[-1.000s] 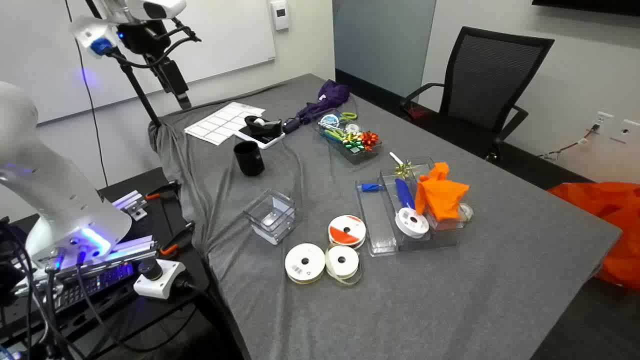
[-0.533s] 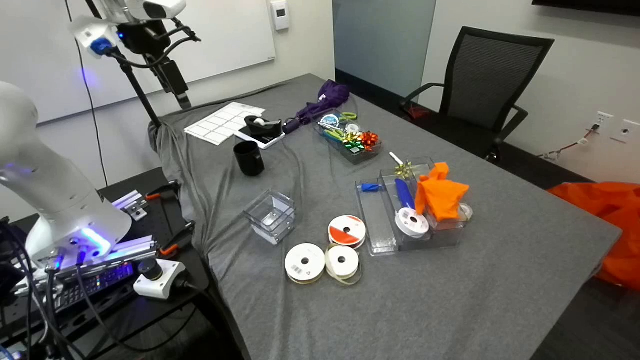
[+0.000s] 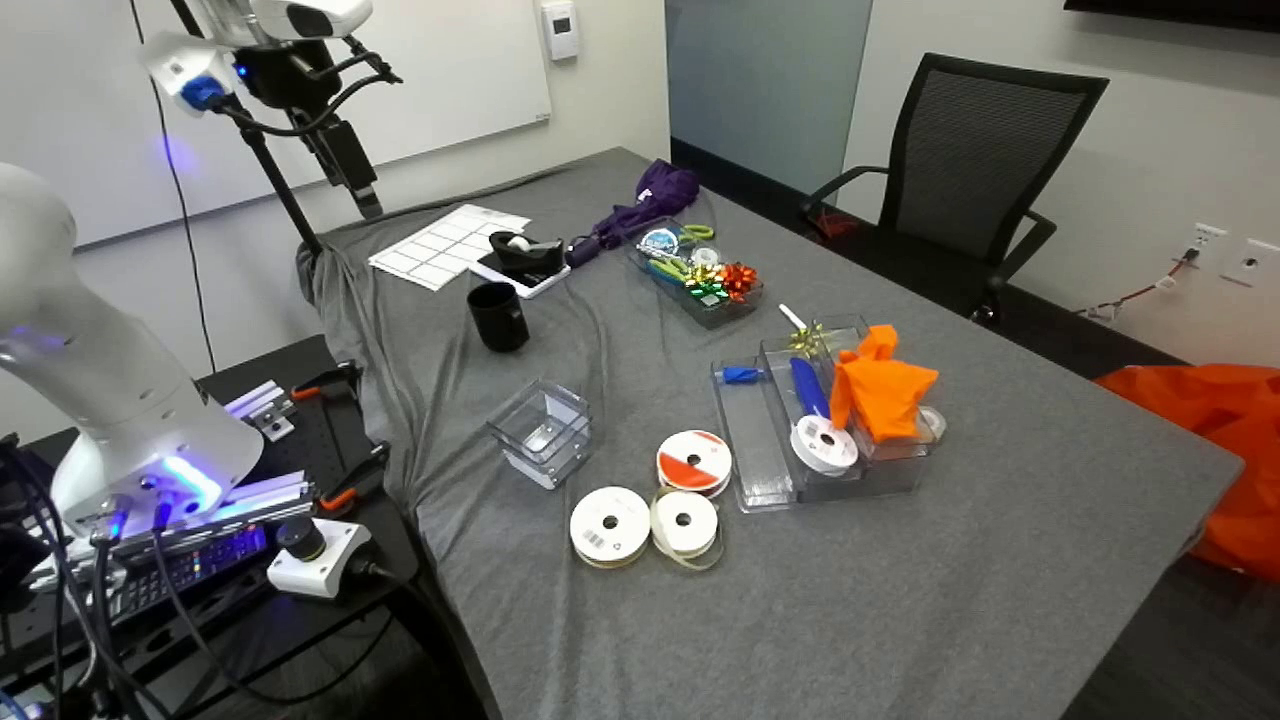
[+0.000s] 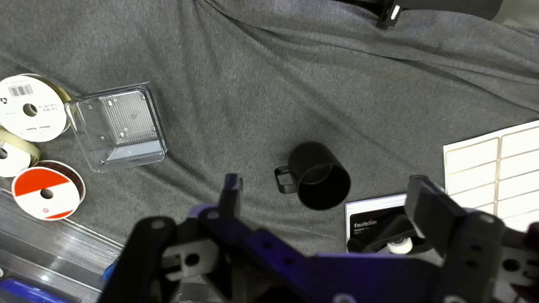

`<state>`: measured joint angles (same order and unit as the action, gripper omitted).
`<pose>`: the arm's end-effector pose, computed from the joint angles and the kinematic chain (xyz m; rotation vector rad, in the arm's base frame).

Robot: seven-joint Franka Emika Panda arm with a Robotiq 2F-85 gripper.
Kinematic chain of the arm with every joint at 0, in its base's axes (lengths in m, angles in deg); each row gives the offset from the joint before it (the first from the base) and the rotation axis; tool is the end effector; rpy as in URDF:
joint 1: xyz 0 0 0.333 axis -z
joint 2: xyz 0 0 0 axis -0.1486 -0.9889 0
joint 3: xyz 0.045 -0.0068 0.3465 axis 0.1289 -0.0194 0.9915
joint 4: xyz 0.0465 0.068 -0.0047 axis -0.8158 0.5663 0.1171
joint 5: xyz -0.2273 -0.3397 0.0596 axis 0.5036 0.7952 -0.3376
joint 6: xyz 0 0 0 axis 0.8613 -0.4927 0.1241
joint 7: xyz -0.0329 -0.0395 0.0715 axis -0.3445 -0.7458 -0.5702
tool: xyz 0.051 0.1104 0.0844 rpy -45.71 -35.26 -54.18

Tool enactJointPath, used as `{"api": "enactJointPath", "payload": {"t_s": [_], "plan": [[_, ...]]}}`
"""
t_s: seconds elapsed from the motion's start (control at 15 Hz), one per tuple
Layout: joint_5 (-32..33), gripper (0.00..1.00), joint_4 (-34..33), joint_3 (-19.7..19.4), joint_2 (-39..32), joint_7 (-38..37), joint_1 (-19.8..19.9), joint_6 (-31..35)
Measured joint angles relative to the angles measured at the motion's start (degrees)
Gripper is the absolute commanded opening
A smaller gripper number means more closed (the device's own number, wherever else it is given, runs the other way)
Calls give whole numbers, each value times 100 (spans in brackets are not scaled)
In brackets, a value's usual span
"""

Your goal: Put the scissors in the empty clear object

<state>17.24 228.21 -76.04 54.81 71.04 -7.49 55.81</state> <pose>0.3000 -0.0708 0.4398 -3.0326 -0.2207 -0.1097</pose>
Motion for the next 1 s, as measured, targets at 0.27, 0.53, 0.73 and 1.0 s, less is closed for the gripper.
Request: {"api": "enactJointPath", "payload": {"t_s": [0.27, 0.53, 0.73, 1.0], "plan": [[0, 100, 0, 0, 0, 0, 0, 0], [-214, 100, 10, -4, -26, -79, -1, 182], [-718, 100, 24, -45, -242, -235, -10, 837], [-1619, 100, -1, -175, -788, -382, -74, 2076]]}}
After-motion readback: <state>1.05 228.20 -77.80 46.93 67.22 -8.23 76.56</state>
